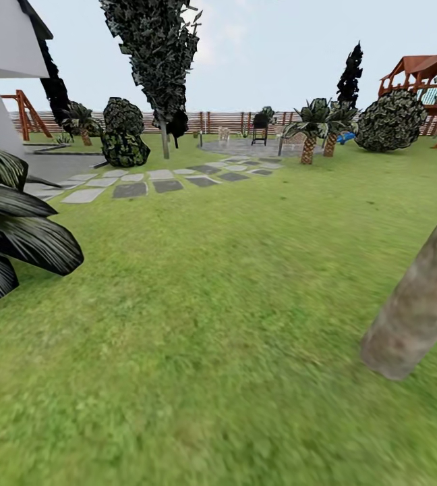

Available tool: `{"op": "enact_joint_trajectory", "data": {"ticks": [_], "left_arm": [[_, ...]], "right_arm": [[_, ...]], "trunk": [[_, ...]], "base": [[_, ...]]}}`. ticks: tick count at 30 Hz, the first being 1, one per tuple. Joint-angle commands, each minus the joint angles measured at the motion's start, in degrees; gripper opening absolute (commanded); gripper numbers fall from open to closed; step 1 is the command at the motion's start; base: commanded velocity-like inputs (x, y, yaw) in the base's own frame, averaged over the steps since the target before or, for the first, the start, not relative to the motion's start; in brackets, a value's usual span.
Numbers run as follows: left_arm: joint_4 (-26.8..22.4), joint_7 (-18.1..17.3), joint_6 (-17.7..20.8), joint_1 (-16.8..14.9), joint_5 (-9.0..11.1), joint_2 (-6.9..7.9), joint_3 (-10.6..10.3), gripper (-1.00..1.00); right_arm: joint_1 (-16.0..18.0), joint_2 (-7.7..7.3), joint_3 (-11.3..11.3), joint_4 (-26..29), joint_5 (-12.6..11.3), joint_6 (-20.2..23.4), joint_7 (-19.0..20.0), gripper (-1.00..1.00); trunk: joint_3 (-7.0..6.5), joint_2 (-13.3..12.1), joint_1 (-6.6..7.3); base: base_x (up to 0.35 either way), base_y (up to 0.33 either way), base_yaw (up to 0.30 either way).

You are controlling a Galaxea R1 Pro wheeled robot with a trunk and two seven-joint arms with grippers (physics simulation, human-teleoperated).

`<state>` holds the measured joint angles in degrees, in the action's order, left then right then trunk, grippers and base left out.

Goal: Take the three Easter eggs out of the wicker basket on the lawn in the garden, then place them on the lawn next to a single tree (choose any tree) so that all three eggs are next to the same tree and none are left in the basket.

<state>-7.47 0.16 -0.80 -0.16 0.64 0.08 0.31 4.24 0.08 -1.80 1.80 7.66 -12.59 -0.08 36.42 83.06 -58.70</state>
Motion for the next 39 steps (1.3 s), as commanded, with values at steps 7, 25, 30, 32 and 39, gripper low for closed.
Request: {"op": "enact_joint_trajectory", "data": {"ticks": [7,25,30,32,39], "left_arm": [[0.0,0.02,-0.08,-0.02,0.07,0.01,0.01,1.0],[0.0,0.02,-0.08,-0.02,0.15,-0.02,0.05,1.0],[0.01,0.02,-0.08,-0.02,0.15,-0.02,0.05,1.0],[0.01,0.02,-0.08,-0.03,0.14,-0.06,0.05,1.0],[0.07,0.02,-0.08,-0.02,0.15,-0.05,0.05,1.0]], "right_arm": [[0.05,-0.06,-0.13,-0.09,0.22,-0.15,-0.01,1.0],[0.03,0.02,-0.21,-1.35,0.46,-0.16,-0.01,1.0],[0.05,-0.15,-0.19,-1.37,0.46,-0.15,-0.01,1.0],[0.06,-0.11,-0.2,-1.36,0.52,-0.15,-0.01,1.0],[0.04,-0.1,-0.2,-1.38,0.61,-0.15,-0.01,1.0]], "trunk": [[0.05,0.02,-0.03],[0.05,0.02,-0.03],[0.05,0.02,-0.03],[0.05,0.02,-0.03],[0.05,0.02,-0.03]], "base": [[0.339,0.0,0.0],[0.339,0.0,0.0],[0.339,0.0,0.0],[0.34,0.0,0.0],[0.339,0.0,0.0]]}}
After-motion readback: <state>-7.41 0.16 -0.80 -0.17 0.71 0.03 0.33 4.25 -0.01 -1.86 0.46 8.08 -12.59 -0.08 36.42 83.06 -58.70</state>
